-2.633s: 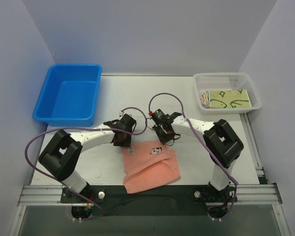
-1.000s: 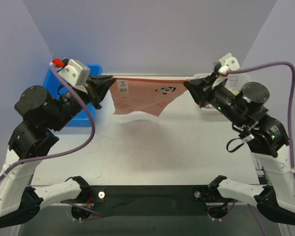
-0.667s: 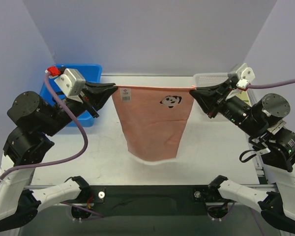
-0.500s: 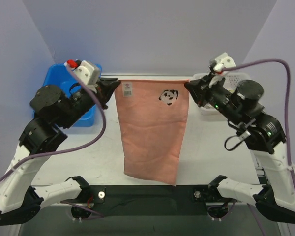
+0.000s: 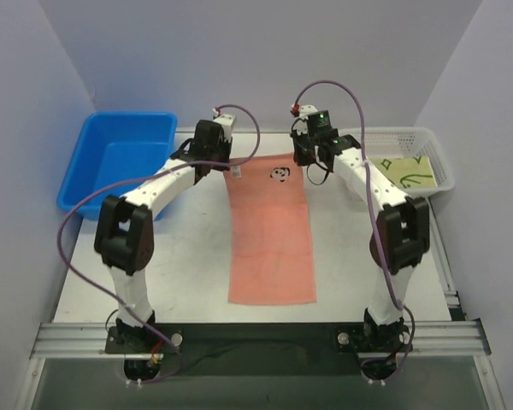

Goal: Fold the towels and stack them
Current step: Flatten out the crumpled towel, then fold the towel

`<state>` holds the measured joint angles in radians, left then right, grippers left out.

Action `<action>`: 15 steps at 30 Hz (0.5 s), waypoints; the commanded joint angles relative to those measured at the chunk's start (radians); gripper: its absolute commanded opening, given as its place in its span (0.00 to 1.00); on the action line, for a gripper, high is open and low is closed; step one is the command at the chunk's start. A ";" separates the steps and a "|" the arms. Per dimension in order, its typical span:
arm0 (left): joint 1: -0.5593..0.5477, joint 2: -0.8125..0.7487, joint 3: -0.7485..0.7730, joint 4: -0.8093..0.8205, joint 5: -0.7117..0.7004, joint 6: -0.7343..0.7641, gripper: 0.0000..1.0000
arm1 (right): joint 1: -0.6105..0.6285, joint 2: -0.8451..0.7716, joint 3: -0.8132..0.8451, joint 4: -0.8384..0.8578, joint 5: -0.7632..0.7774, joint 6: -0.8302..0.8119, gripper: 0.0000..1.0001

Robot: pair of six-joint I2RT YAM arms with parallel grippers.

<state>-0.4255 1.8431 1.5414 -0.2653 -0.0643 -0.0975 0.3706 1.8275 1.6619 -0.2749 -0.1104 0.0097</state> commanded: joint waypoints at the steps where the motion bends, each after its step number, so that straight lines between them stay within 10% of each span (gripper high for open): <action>1: 0.051 0.091 0.140 0.129 -0.016 -0.010 0.00 | -0.041 0.076 0.079 0.092 0.021 -0.001 0.00; 15: 0.100 0.176 0.212 0.184 0.174 -0.021 0.00 | -0.088 0.113 0.035 0.183 -0.035 -0.031 0.00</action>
<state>-0.3447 2.1120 1.7725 -0.1371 0.0586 -0.1246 0.3054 2.0357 1.7237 -0.1005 -0.1596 -0.0044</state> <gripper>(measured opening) 0.048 0.056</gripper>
